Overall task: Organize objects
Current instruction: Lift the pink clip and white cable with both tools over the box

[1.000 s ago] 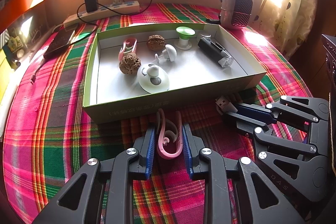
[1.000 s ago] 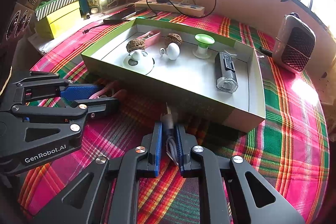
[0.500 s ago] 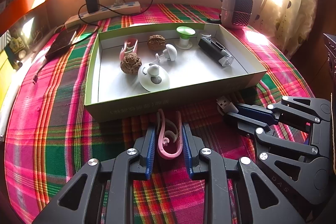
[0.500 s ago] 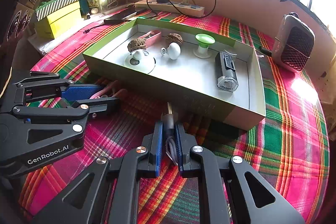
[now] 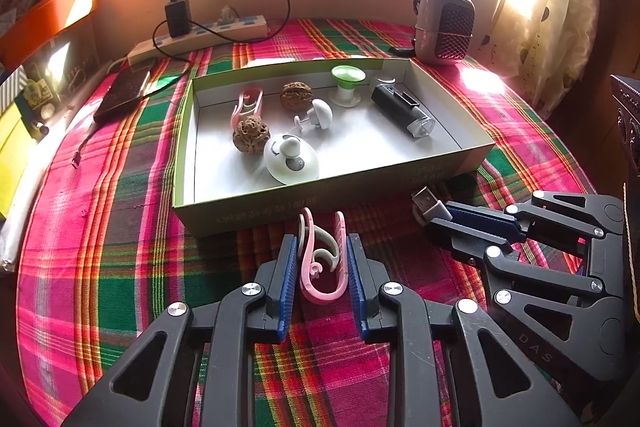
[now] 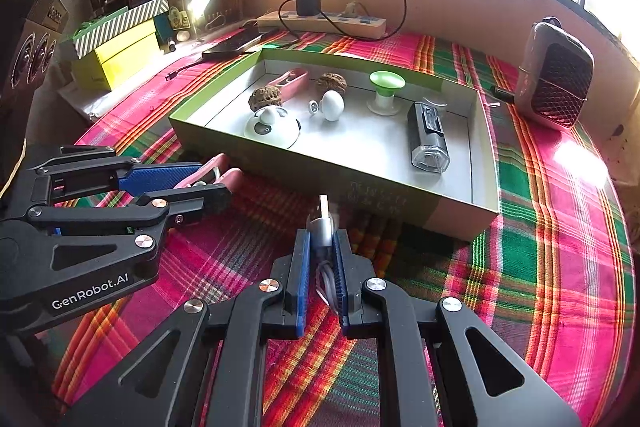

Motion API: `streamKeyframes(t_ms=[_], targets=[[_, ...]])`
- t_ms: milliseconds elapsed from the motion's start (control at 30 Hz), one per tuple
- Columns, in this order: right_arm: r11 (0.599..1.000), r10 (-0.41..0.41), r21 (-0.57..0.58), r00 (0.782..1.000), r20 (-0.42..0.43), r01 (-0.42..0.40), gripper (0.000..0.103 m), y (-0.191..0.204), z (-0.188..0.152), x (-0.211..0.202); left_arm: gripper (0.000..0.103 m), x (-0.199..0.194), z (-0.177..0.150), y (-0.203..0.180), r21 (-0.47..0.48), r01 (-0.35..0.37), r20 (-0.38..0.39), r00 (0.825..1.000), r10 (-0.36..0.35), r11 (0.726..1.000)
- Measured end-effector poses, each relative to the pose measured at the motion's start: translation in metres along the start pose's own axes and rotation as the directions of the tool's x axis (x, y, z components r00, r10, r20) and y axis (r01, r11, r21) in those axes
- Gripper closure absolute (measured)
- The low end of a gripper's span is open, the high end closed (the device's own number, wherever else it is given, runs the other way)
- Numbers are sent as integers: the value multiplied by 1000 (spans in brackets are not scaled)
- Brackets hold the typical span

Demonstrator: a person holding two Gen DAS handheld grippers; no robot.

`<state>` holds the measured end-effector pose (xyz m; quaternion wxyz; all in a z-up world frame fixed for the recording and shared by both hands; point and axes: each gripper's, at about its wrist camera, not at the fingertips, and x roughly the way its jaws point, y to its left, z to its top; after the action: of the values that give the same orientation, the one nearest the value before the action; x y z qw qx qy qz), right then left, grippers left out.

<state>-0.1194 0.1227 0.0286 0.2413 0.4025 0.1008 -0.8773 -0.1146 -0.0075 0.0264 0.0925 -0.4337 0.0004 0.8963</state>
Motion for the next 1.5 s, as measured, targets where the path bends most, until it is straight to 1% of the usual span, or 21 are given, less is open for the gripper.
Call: streamKeyframes(t_ms=[267, 500, 767, 1067, 1367, 1500], targets=[[999, 12, 30, 999, 34, -13, 91, -4, 4, -13, 81, -10, 6, -3, 0, 3, 25, 1000, -3, 1000], [998, 15, 66, 998, 58, -19, 91, -12, 11, -20, 81, -15, 16, -2, -10, 19, 50, 999, -19, 1000], [995, 1, 101, 995, 98, -11, 91, -28, 29, -27, 81, -9, 30, -2, -24, 41, 56, 998, -40, 999], [993, -6, 122, 998, 69, -2, 91, -44, 52, -5, 81, 4, 49, -7, -17, 46, 59, 997, -45, 999], [986, 38, 161, 998, 49, -45, 91, -60, 70, 18, 81, 26, 62, -5, -35, 51, 46, 998, -49, 998], [982, 59, 176, 998, 32, -64, 91, -66, 74, 30, 81, 37, 65, -6, -33, 54, 28, 998, -53, 998]])
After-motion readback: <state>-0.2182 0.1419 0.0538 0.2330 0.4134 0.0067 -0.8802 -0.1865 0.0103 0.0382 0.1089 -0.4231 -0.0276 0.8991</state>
